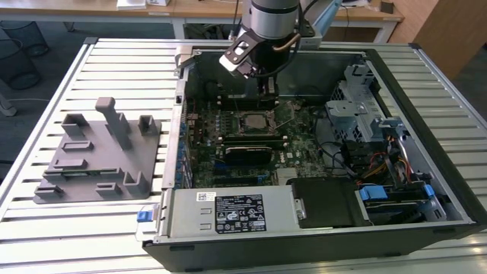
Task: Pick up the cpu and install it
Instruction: 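Close the cpu cover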
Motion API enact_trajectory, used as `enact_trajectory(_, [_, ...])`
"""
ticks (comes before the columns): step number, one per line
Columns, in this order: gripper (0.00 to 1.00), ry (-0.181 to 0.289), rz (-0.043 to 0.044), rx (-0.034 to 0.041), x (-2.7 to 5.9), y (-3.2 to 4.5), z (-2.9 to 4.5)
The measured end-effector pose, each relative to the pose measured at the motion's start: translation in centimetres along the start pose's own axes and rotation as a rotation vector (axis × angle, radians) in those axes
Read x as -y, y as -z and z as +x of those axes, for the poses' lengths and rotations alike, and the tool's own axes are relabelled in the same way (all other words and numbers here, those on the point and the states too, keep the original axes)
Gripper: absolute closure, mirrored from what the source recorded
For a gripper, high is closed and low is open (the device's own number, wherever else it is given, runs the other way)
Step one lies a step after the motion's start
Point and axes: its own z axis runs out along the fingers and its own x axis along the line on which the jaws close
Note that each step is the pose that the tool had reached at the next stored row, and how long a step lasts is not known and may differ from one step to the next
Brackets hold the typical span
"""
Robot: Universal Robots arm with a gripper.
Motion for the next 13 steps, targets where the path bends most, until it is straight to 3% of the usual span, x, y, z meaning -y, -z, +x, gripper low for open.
enact_trajectory(3, [0.89, 0.0, 0.0001, 0.0001, -0.02, 0.82, -0.02])
enact_trajectory(13, [0.89, -0.001, 0.0, -0.0001, -0.04, 0.85, -0.95])
